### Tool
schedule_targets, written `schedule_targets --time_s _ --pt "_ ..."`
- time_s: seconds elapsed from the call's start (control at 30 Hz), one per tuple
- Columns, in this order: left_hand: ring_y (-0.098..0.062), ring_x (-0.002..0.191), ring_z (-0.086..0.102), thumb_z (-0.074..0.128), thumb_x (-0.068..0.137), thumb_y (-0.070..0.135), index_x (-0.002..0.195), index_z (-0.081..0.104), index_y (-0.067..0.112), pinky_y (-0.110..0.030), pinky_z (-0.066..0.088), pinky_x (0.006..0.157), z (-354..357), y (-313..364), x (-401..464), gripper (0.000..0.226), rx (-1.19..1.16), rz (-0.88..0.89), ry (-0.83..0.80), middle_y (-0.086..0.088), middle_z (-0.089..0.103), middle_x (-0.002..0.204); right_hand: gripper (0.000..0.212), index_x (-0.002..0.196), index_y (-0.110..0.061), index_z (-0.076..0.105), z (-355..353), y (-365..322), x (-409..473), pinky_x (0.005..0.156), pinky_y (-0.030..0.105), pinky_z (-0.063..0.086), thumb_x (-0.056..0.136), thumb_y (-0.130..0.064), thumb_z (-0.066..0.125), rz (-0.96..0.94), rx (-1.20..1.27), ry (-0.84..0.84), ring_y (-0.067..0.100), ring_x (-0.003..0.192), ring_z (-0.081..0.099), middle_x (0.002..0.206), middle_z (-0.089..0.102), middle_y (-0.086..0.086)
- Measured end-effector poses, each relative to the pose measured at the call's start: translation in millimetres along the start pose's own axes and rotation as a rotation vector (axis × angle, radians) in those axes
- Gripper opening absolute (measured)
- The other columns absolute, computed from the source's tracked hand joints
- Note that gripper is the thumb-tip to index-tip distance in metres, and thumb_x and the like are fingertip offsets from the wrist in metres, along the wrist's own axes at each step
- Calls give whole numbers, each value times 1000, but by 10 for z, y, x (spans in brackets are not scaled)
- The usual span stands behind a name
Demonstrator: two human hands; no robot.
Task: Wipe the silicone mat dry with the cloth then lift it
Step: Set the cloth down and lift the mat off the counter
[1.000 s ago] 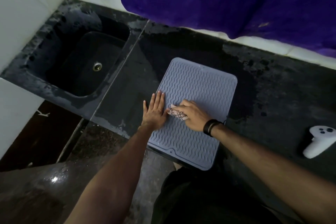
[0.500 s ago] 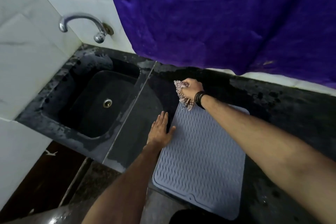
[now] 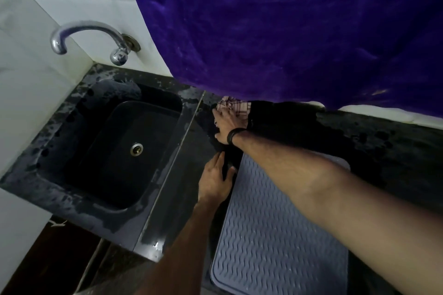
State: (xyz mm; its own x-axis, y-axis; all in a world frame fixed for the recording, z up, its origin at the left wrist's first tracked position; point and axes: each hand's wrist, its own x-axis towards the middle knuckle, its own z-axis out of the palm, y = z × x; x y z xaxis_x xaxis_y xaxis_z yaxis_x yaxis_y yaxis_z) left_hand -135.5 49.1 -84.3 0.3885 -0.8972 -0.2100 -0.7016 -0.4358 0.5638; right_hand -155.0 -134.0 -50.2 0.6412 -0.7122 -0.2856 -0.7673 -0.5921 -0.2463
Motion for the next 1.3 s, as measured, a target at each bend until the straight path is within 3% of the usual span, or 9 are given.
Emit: schedule_targets --time_s 0.1,0.2,0.3,0.5,0.63,0.87,1.0,1.13,1.3 --pt "-32 118 53 56 100 32 137 58 8 -42 48 93 32 50 -6 44 75 30 71 -13 59 128 79 153 -21 18 91 14 -89 107 61 32 90 -34 62 -1 22 48 32 139 29 158 19 8" --pt "-31 108 56 57 99 31 122 69 9 -43 48 89 55 126 -31 34 113 -2 96 -13 64 117 73 152 -19 23 30 212 -323 105 54 38 90 -33 60 30 175 221 33 134 39 157 25 9" --pt "-31 110 57 56 98 35 112 72 12 -41 45 91 93 228 -108 32 159 -119 78 -11 64 116 64 146 -17 35 63 557 -751 102 45 43 91 -36 61 265 410 328 31 129 44 148 37 12" --pt "-32 124 52 55 96 36 117 71 7 -42 40 100 166 460 -304 39 236 -278 16 -11 60 128 69 144 -10 36 503 1325 -2076 107 49 36 88 -45 57 913 439 302 35 134 38 148 37 17" --pt "-34 125 54 56 94 38 120 71 8 -43 42 104 147 595 -324 43 216 -353 -59 -14 60 131 83 141 -6 28 751 1401 -2636 104 49 35 80 -47 66 1043 421 268 38 125 38 138 35 18" --pt "-39 124 57 62 91 35 133 61 9 -43 49 102 186 553 -458 49 -39 -557 -178 -19 59 135 92 132 -5 33 812 1218 -2998 102 48 36 66 -50 79 1313 746 273 36 123 36 136 32 17" --pt "-41 121 56 59 95 34 129 60 14 -43 48 97 196 453 -557 39 -4 -494 -168 -20 59 132 68 132 -7 42 888 1197 -3177 102 46 39 80 -43 69 1282 837 306 36 123 47 134 48 18" --pt "-46 105 61 56 96 30 110 60 16 -44 48 81 124 358 -663 20 9 -288 -68 -23 67 110 21 101 -6 52 805 1110 -3195 69 38 47 99 -27 48 892 741 425 38 89 62 96 62 20" --pt "-37 85 64 51 101 28 82 44 26 -38 44 69 -162 139 -622 20 -150 -25 -74 -8 64 78 17 100 -14 47 696 779 -3144 63 43 52 102 -29 39 743 664 544 34 67 58 76 59 15"
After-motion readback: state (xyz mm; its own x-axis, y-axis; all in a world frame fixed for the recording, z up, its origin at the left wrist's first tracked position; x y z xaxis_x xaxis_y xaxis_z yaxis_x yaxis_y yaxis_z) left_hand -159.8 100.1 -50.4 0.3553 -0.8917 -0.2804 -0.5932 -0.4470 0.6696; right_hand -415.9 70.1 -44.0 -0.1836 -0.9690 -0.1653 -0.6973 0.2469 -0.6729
